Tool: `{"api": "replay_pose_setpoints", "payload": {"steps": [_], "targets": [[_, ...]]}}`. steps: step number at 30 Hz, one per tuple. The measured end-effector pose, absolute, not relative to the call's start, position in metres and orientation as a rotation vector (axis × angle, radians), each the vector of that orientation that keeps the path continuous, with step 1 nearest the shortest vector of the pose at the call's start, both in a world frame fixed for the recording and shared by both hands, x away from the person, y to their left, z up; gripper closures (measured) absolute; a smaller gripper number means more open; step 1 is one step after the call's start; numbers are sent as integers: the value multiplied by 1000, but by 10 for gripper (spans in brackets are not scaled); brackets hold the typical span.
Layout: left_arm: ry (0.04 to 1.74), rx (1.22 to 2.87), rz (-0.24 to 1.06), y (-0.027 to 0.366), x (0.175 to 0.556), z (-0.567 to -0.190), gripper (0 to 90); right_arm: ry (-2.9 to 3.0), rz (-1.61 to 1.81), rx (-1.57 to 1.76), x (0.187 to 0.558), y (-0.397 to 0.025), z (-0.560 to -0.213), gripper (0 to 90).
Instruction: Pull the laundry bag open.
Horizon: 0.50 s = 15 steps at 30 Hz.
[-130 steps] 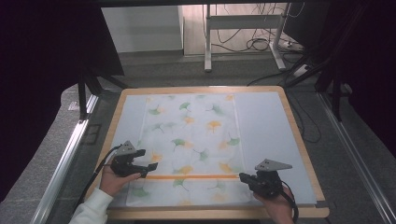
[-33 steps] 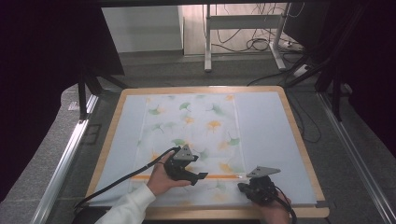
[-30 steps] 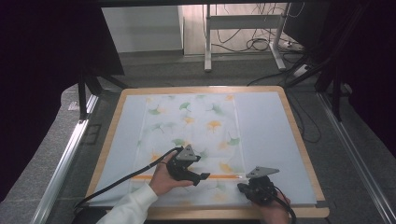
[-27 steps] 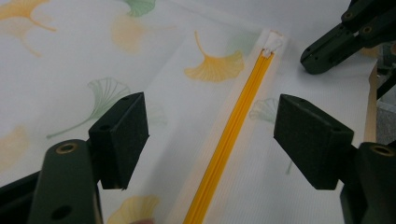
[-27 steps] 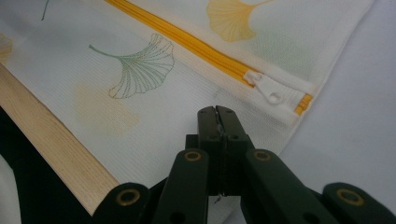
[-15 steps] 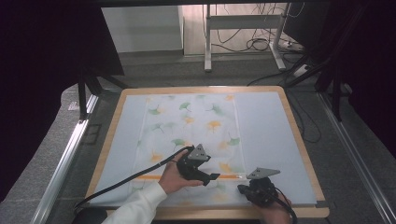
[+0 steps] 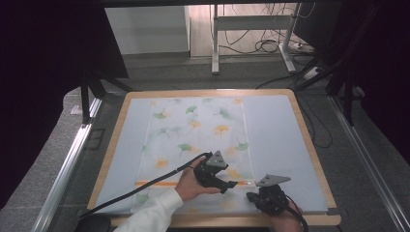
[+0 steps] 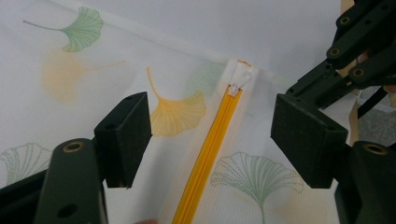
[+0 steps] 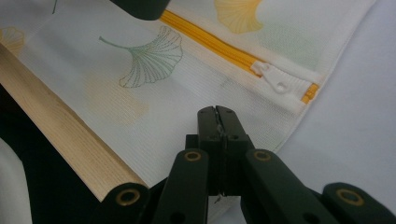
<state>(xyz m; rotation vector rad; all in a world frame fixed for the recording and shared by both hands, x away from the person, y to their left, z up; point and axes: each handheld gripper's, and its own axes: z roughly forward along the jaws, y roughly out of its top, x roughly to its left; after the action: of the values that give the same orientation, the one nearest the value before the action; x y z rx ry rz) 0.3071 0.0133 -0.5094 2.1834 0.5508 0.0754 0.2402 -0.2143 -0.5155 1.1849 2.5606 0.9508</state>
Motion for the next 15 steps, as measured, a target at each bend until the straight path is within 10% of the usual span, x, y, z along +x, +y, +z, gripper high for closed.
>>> {"api": "replay_pose_setpoints", "payload": {"steps": [15], "targets": [[498,2247,88,-2,310,-515,302,2566,949,1187,241,-213,-516,889]]}}
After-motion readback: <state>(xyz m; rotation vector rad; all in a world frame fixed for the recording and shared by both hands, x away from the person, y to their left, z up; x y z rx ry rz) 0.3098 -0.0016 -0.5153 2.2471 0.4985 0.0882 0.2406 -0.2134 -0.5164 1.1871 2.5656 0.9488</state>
